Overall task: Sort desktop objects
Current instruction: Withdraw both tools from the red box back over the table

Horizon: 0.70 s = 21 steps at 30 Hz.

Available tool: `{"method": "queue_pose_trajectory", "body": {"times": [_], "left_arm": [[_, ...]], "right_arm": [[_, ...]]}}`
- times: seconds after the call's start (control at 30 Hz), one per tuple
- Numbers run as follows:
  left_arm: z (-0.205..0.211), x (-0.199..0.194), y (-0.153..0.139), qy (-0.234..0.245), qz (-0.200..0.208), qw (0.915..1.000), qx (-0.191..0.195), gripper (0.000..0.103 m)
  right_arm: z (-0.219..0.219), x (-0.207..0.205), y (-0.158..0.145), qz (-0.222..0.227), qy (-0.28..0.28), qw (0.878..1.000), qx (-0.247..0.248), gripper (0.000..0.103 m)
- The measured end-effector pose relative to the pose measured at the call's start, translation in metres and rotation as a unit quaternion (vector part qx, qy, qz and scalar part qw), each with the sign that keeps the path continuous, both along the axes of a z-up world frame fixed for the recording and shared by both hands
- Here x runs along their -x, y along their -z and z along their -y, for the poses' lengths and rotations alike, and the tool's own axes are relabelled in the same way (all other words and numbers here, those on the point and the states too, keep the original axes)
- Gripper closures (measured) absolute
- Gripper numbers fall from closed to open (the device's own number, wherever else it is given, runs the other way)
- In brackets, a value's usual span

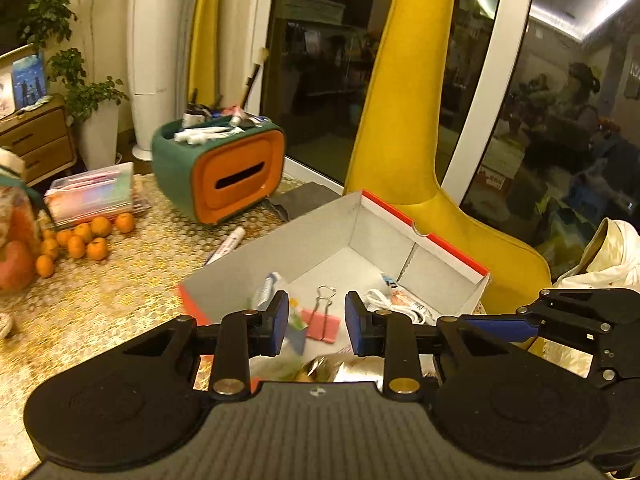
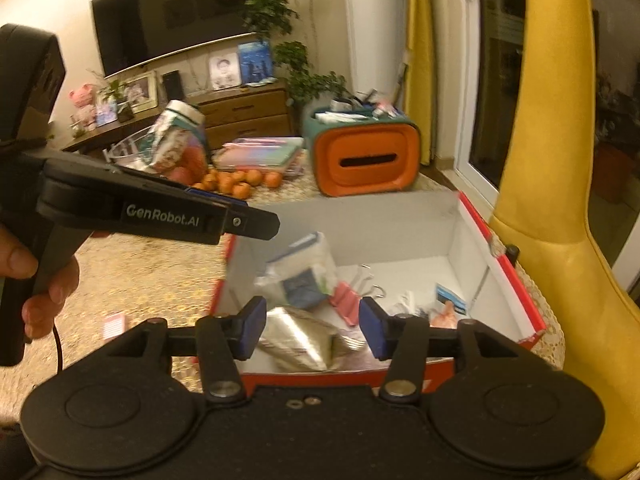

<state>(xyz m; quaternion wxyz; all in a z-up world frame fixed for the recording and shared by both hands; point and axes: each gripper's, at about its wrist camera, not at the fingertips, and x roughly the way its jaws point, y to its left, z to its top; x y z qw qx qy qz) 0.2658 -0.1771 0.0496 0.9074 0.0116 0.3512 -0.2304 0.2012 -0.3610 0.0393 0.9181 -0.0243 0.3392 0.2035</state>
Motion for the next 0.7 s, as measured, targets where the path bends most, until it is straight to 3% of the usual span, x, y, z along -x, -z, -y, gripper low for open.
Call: {"method": "queue_pose_trajectory", "body": {"times": [0.23,0.3,0.33,0.37,0.7], "left_arm": [[-0.050,0.025,-0.013,-0.027,0.015,0.9995,0.003,0.074],[-0.066,0.031,-0.015,-0.041,0.022,0.9989,0.001,0.061],[-0.073,0.034,-0.015,-0.048,0.026,0.9985,0.000,0.039],[-0.081,0.038,-0.016,-0.054,0.031,0.9981,0.002,0.027],[-0.156,0.059,-0.009,-0.103,0.043,0.9937,-0.013,0.023]], "right_arm": [[-0.036,0.024,-0.013,0.010,-0.026,1.000,0.003,0.039],[-0.047,0.030,-0.014,0.011,-0.034,0.999,0.000,0.038],[-0.052,0.032,-0.015,0.011,-0.037,0.999,0.000,0.038],[-0.058,0.034,-0.015,0.011,-0.040,0.999,-0.001,0.037],[-0.122,0.052,-0.001,0.011,-0.075,0.997,0.008,0.025]]}}
